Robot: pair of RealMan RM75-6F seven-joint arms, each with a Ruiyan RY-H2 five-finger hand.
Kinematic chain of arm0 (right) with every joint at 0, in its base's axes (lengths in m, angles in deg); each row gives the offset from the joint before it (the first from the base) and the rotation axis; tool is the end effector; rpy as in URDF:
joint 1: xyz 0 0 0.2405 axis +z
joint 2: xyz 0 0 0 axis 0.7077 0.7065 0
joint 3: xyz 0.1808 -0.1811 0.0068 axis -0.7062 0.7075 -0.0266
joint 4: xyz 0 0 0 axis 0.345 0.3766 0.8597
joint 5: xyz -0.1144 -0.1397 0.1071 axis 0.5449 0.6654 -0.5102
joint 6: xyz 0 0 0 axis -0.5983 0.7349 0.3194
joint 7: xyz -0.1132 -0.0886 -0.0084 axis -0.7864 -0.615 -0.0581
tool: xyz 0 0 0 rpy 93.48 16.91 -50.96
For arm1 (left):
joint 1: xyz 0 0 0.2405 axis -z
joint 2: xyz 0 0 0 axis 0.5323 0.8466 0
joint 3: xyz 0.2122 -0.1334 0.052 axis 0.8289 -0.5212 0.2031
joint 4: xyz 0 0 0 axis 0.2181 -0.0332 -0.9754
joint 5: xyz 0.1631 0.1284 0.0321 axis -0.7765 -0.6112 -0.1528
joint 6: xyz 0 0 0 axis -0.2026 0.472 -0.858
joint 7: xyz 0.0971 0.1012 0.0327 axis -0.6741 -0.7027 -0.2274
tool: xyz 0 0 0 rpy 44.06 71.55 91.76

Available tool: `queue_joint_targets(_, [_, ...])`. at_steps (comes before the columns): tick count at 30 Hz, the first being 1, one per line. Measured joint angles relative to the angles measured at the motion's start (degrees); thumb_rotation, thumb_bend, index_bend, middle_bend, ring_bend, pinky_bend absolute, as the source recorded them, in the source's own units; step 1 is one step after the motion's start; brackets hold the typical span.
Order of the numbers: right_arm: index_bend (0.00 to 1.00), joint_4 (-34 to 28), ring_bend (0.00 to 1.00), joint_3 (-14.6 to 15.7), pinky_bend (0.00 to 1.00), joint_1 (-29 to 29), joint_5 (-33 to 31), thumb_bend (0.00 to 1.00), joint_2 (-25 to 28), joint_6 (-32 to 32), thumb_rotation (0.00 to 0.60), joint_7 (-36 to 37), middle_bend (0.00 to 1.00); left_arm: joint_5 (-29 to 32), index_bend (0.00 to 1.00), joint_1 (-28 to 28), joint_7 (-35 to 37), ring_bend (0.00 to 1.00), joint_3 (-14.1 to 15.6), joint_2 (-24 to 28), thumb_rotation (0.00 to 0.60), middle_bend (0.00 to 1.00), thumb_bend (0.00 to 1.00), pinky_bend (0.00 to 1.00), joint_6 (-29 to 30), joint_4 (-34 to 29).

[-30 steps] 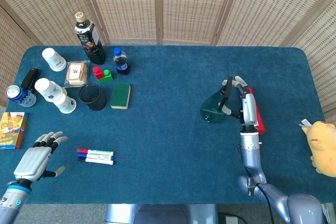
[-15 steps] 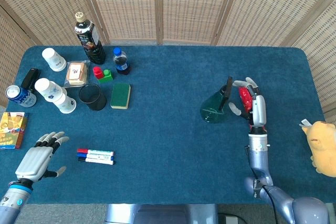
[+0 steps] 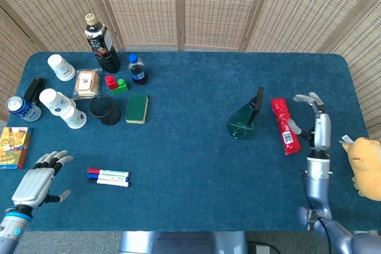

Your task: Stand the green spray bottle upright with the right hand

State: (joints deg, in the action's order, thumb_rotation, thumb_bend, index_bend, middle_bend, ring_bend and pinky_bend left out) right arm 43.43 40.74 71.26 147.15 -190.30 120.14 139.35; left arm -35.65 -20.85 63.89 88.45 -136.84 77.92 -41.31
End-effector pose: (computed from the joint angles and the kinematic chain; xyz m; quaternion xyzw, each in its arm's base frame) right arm -0.3030 -0.3406 0.0781 0.3585 -0.4447 0.7018 0.4256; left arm -0.2788 0.1717 0.1175 -0.6445 -0.5104 -0.2713 0.5006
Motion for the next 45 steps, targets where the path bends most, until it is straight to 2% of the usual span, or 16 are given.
queue_joint_targets(4, [0.30,-1.07,0.27,0.87,0.15,-1.89,0.35,0.20,2.86,0.26,0.295,-0.28,0.37,0.01,0.16,-0.80,1.60,0.00,0.16,0.27,0.600,0.10,0.30,0.00,0.66,0.76])
queue_joint_targets(7, [0.32,-2.21,0.27,2.34,0.16,-3.33,1.38,0.25,5.39,0.46,0.343,-1.12,0.39,-0.18,0.16,-1.60,2.69,0.00,0.38,0.44,0.600,0.10,0.31,0.00,1.40,1.35])
queue_joint_targets(11, [0.34,-4.20,0.27,5.11,0.20,-4.84,3.75,0.27,9.28,0.47,0.370,-3.58,0.40,-0.32,0.16,-2.36,3.90,0.00,0.67,0.57,0.600,0.10,0.31,0.00,1.89,2.01])
queue_joint_targets(16, [0.34,-8.49,0.27,8.17,0.20,-6.13,6.52,0.27,14.50,0.12,0.377,-7.60,0.40,-0.59,0.16,-3.40,5.73,0.00,0.98,0.71,0.600,0.10,0.31,0.00,2.51,2.87])
queue_joint_targets(23, [0.33,-18.37,0.24,11.57,0.19,-7.41,8.71,0.27,22.37,-2.24,0.379,-15.74,0.39,-0.86,0.16,-4.70,7.52,0.00,1.34,0.49,0.600,0.10,0.31,0.00,3.29,3.90])
queue_joint_targets(28, [0.32,-27.46,0.22,12.43,0.20,-8.34,7.53,0.24,26.56,-4.83,0.382,-22.53,0.38,-1.11,0.16,-5.92,8.82,0.00,1.83,-0.17,0.600,0.10,0.30,0.00,3.92,5.14])
queue_joint_targets(32, [0.32,-34.96,0.21,12.58,0.19,-9.45,4.71,0.23,29.89,-6.63,0.435,-29.96,0.38,-1.61,0.16,-7.24,9.70,0.00,2.16,-0.91,0.600,0.10,0.31,0.00,5.22,6.16])
queue_joint_targets(38, [0.31,-43.85,0.18,12.73,0.18,-11.04,0.49,0.22,33.67,-8.16,0.454,-41.12,0.36,-2.35,0.16,-8.39,9.69,0.00,1.82,-3.20,0.600,0.10,0.30,0.00,7.21,7.61])
queue_joint_targets(45, [0.31,-51.18,0.16,13.28,0.18,-12.77,-2.52,0.22,36.80,-8.96,0.483,-48.77,0.36,-3.85,0.17,-9.12,8.99,0.00,1.50,-3.96,0.600,0.10,0.31,0.00,8.86,7.78])
